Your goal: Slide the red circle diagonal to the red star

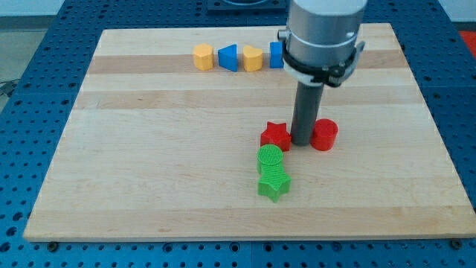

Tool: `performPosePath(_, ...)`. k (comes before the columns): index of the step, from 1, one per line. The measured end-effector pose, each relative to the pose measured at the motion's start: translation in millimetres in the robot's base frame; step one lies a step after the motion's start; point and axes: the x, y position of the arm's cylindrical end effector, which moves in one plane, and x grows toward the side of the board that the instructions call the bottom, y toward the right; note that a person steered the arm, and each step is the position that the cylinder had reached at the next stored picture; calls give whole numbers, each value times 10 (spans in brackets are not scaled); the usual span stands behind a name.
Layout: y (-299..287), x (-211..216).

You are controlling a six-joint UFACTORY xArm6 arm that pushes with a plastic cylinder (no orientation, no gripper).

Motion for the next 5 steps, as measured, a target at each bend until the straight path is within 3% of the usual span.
performPosePath(2, 24, 669)
performPosePath(3, 102, 615)
performPosePath(5, 146, -375)
